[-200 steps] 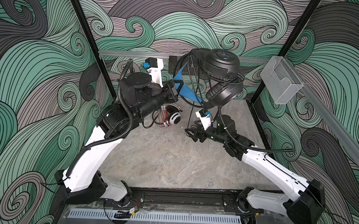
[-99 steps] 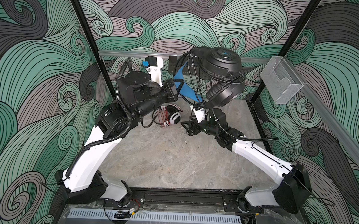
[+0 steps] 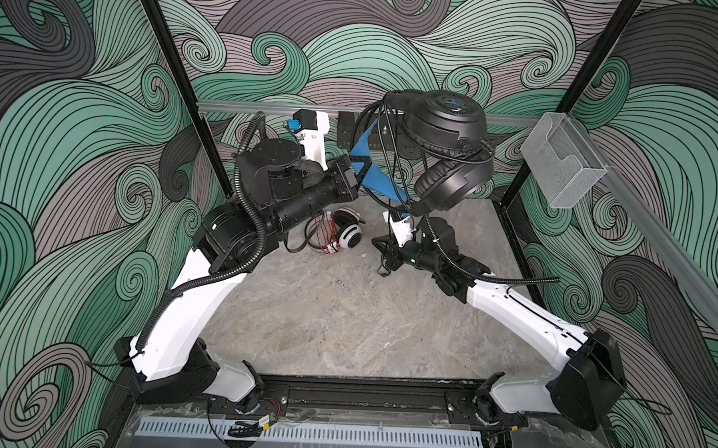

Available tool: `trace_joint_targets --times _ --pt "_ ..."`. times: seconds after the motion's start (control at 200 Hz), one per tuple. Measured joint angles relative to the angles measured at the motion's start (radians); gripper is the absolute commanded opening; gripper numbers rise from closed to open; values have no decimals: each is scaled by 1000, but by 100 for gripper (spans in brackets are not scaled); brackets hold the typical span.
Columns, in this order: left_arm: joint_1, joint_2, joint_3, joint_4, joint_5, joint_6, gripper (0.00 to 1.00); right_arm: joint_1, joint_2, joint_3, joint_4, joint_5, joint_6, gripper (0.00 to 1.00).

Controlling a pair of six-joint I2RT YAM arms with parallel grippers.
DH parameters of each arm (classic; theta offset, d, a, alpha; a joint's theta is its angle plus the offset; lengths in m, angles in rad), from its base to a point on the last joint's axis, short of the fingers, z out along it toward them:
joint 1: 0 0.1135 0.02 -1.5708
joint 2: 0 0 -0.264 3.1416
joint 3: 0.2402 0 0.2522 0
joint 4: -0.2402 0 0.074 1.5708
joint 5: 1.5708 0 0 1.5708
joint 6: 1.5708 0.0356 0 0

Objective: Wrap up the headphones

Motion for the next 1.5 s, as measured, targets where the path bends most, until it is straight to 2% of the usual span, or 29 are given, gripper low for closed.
trace_joint_targets --times 0.285,0.43,0.585,0.776,0.936,1.026,1.206,1.501 --pt "110 7 38 -77 -9 15 0 65 -168 -95 -152 72 -77 0" --pt "137 8 40 -116 -20 49 0 89 -214 -106 -238 126 -120 0" --pt "146 8 31 -171 -67 111 0 210 -234 -106 -340 232 -186 0" --pt "162 7 -39 -215 -192 229 0 388 -289 -92 -469 413 -252 0" --pt "163 13 -134 -233 -295 367 0 566 -274 51 -613 631 -357 0" --pt "163 13 -213 -225 -327 426 0 620 -242 166 -682 721 -447 0" --pt "159 18 -411 -163 -475 520 0 671 -185 372 -754 790 -632 0" --pt "112 -87 -637 -150 -484 518 0 673 -62 513 -820 827 -781 0"
